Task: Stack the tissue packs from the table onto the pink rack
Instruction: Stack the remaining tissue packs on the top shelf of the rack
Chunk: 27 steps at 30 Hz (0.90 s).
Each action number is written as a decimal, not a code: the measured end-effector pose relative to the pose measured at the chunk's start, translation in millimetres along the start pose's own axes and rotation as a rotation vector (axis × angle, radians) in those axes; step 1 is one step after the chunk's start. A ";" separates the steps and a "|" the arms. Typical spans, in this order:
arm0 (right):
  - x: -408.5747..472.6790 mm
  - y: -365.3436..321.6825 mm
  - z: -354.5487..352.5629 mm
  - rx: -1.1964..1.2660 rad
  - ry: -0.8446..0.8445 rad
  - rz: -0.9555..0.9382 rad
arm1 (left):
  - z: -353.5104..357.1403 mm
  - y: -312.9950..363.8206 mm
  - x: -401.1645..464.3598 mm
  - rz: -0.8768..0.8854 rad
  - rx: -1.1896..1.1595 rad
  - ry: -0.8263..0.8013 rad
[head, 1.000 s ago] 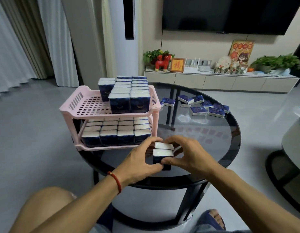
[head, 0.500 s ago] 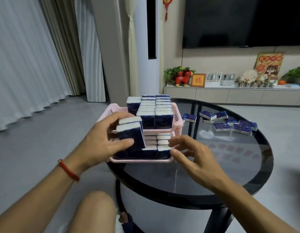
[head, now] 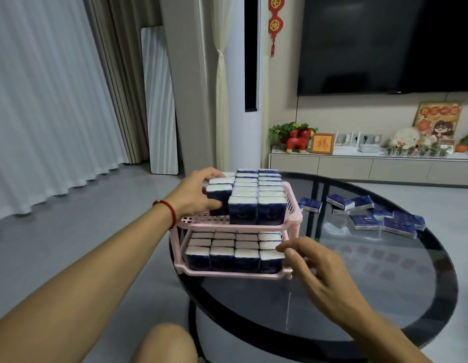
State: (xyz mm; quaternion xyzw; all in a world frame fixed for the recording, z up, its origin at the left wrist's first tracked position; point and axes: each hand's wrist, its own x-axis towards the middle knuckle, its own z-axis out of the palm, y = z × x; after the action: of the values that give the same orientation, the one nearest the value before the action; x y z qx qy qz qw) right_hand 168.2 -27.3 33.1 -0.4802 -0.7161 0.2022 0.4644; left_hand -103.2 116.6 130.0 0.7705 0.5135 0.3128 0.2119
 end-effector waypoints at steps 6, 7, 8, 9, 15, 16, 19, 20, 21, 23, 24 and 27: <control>2.1 -0.2 3.1 -0.011 -0.006 -0.012 | 11.4 -13.9 14.2 0.012 0.057 0.036; 2.5 0.3 3.7 -0.022 -0.007 -0.016 | 12.5 -14.6 15.3 0.021 0.063 0.031; 2.8 0.8 4.3 -0.035 -0.010 -0.020 | 13.9 -15.2 15.4 0.028 0.082 0.021; 3.0 1.5 4.9 -0.044 -0.015 -0.023 | 14.8 -15.7 14.9 0.028 0.111 0.012; 5.3 4.4 7.1 -0.082 -0.036 -0.035 | 16.4 -12.1 16.4 0.030 0.258 0.031; 5.5 4.4 7.3 -0.085 -0.038 -0.036 | 16.2 -10.9 16.9 0.052 0.294 0.036; 6.1 4.1 7.7 -0.081 -0.036 -0.040 | 16.4 -10.3 16.4 0.060 0.317 0.040; 6.4 4.2 7.9 -0.076 -0.032 -0.041 | 16.3 -11.1 16.2 0.052 0.292 0.045; 6.7 4.3 7.9 -0.073 -0.029 -0.041 | 15.7 -10.6 15.3 0.043 0.261 0.048; 7.3 4.9 8.3 -0.076 -0.032 -0.039 | 12.8 -8.0 13.9 0.024 0.183 0.026; 7.3 5.5 8.6 -0.076 -0.036 -0.039 | 11.3 -5.6 13.0 0.016 0.153 0.001; 7.0 6.7 9.4 -0.076 -0.043 -0.039 | 7.6 1.0 11.1 -0.023 0.120 -0.060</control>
State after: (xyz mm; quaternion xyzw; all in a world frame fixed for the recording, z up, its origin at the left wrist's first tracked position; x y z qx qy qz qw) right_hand 162.8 -16.6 26.9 -0.4788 -0.7425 0.1760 0.4342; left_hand -94.1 126.5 128.1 0.7850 0.5335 0.2555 0.1840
